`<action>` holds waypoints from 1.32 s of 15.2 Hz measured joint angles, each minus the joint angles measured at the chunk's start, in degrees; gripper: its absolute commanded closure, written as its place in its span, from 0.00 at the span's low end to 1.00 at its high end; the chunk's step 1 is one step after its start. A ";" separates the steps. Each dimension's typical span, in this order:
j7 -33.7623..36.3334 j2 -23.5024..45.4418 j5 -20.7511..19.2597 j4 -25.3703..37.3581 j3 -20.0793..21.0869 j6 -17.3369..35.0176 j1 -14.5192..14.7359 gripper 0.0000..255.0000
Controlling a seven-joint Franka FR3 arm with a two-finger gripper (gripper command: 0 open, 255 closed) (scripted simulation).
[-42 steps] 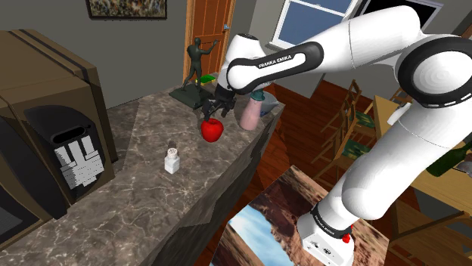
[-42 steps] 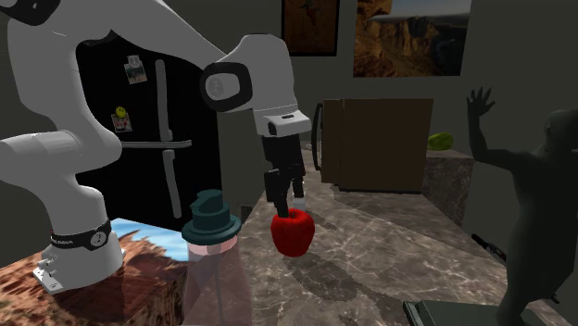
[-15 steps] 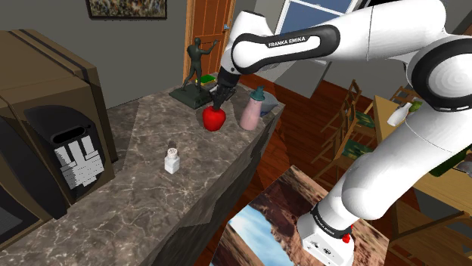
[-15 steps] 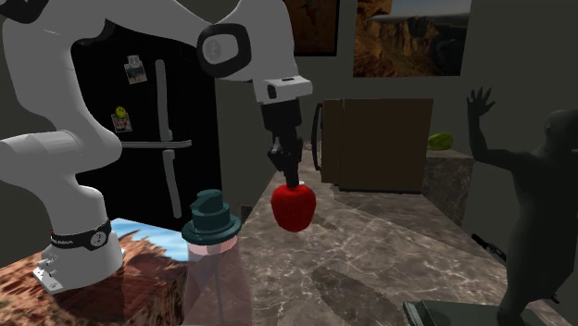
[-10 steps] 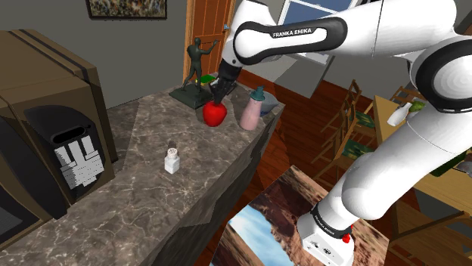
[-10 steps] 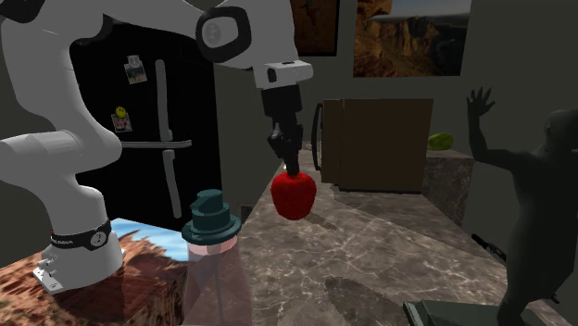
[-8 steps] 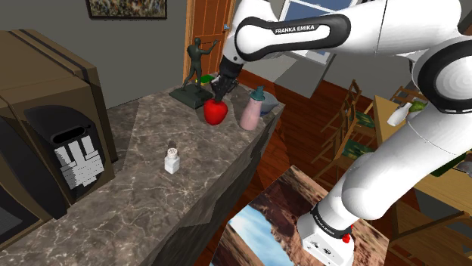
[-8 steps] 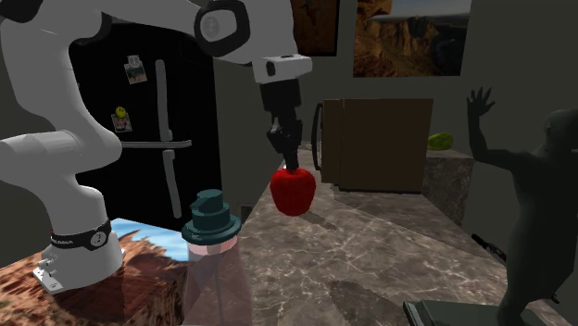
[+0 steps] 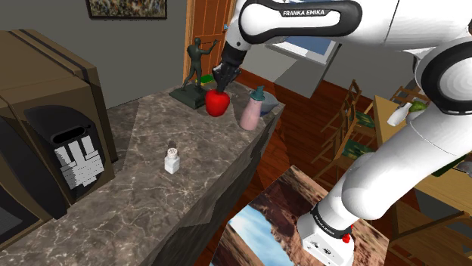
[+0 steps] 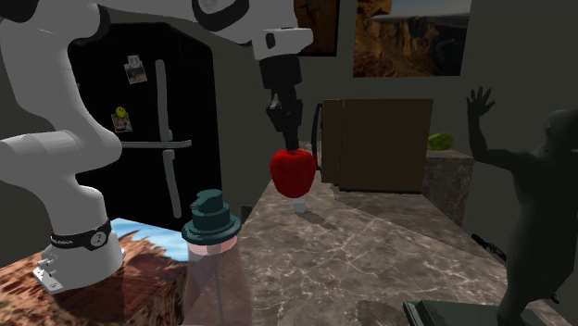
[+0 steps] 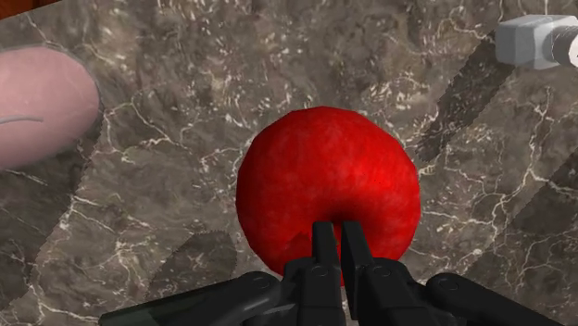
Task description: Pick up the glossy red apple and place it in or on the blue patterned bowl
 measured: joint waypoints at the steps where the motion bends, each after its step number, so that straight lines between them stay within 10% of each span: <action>1: 0.03 -0.10 -0.01 0.71 -0.02 -0.81 -0.01 1.00; 20: -12.97 0.89 0.78 11.79 -7.81 -11.97 -5.98 1.00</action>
